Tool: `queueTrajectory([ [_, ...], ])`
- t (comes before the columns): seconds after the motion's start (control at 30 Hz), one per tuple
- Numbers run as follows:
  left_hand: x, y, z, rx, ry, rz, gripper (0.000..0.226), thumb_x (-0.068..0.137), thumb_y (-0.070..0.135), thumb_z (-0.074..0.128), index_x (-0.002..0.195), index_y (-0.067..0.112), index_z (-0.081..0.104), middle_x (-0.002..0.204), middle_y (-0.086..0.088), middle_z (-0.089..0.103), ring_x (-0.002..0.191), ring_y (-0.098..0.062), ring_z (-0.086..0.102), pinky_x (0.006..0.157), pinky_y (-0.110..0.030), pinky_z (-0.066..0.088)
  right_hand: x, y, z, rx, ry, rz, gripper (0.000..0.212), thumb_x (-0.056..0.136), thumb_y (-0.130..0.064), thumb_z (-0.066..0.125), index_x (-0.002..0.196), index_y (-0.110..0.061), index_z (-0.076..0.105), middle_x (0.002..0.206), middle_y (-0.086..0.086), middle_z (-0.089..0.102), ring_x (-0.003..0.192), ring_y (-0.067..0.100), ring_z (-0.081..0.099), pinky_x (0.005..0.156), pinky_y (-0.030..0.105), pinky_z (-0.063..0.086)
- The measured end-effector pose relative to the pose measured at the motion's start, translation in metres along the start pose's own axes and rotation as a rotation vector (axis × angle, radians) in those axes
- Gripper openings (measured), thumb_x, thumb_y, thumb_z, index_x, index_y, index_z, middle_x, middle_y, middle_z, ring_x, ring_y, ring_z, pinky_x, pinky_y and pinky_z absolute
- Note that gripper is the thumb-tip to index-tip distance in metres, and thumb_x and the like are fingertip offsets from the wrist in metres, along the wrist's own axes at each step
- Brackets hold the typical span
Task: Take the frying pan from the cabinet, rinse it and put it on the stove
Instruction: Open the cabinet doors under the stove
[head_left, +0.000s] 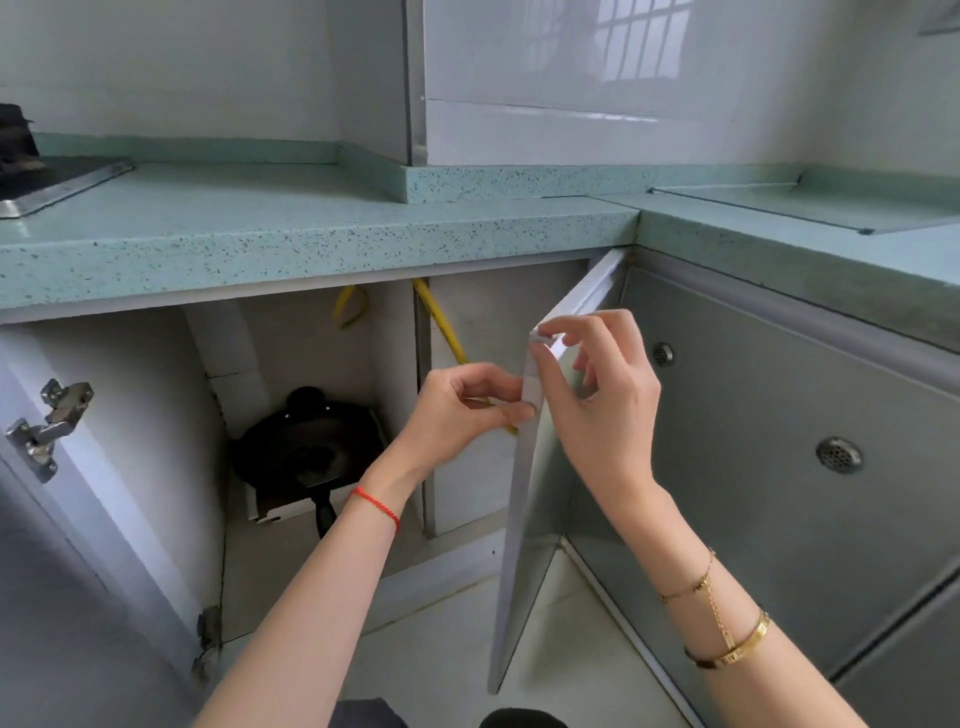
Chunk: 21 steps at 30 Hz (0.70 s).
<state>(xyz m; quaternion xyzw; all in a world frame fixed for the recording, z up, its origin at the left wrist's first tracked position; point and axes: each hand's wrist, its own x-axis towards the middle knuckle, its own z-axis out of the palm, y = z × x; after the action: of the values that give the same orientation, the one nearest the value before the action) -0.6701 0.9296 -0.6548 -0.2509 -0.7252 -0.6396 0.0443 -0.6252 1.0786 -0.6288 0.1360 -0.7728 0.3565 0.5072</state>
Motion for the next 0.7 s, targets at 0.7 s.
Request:
queueTrajectory([
  [0.7, 0.006, 0.015, 0.189, -0.051, 0.103, 0.114, 0.025, 0.07, 0.034, 0.087, 0.088, 0.019, 0.079, 0.082, 0.01, 0.078, 0.077, -0.002, 0.075, 0.073, -0.035, 0.063, -0.013, 0.076, -0.131, -0.398, 0.241, -0.009, 0.008, 0.091, -0.007, 0.067, 0.096, -0.001, 0.071, 0.093, 0.006, 0.067, 0.083, 0.02, 0.056, 0.07, 0.023, 0.045],
])
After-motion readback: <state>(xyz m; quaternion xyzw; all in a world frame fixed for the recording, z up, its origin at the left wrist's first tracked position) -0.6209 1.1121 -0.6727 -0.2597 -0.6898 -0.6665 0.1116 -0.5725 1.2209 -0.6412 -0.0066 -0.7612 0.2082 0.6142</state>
